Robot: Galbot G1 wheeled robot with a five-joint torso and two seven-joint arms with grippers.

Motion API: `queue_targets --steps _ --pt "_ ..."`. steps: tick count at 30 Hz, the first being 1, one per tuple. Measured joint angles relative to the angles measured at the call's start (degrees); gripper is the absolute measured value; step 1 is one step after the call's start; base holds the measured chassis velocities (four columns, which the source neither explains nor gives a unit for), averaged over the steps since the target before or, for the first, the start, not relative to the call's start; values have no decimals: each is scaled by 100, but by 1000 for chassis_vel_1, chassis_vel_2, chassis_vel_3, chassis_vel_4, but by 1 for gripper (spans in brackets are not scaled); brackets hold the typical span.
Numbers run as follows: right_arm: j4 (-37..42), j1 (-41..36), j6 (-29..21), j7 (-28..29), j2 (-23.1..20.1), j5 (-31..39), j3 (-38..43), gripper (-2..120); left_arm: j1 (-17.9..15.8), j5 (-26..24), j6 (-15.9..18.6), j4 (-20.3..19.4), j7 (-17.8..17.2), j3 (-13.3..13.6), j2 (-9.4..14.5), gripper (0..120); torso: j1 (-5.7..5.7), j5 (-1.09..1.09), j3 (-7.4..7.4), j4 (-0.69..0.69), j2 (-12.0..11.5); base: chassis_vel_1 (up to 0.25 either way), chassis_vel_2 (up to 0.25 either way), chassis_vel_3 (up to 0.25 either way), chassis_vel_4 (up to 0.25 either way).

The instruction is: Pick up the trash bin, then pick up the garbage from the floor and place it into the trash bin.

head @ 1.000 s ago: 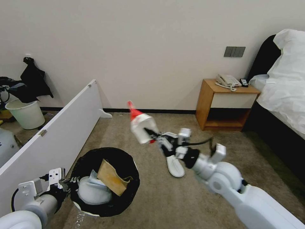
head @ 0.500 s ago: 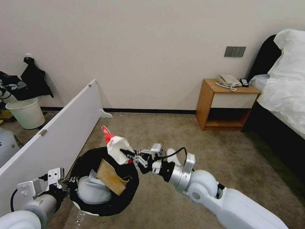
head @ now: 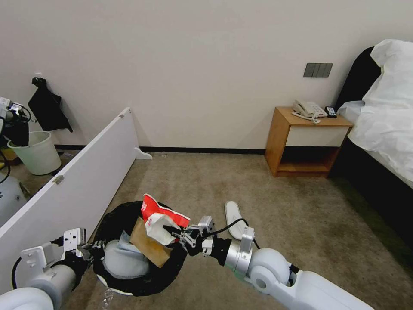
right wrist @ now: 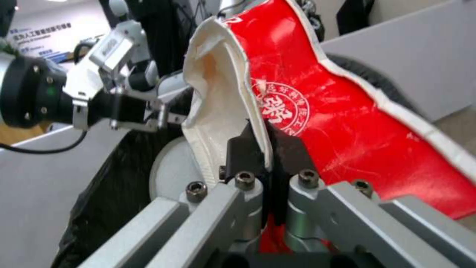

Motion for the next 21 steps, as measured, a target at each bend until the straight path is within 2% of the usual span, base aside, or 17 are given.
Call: queue_targets --steps 11,21 --pt "-136 166 -125 118 194 64 -409 0 199 -64 13 -179 -72 -64 -12 2 0 0 0 0 0 0 0 0 0" --pt "-49 246 -24 46 260 13 -627 0 272 -43 15 -189 -50 -109 -22 2 0 0 0 0 0 0 0 0 0"
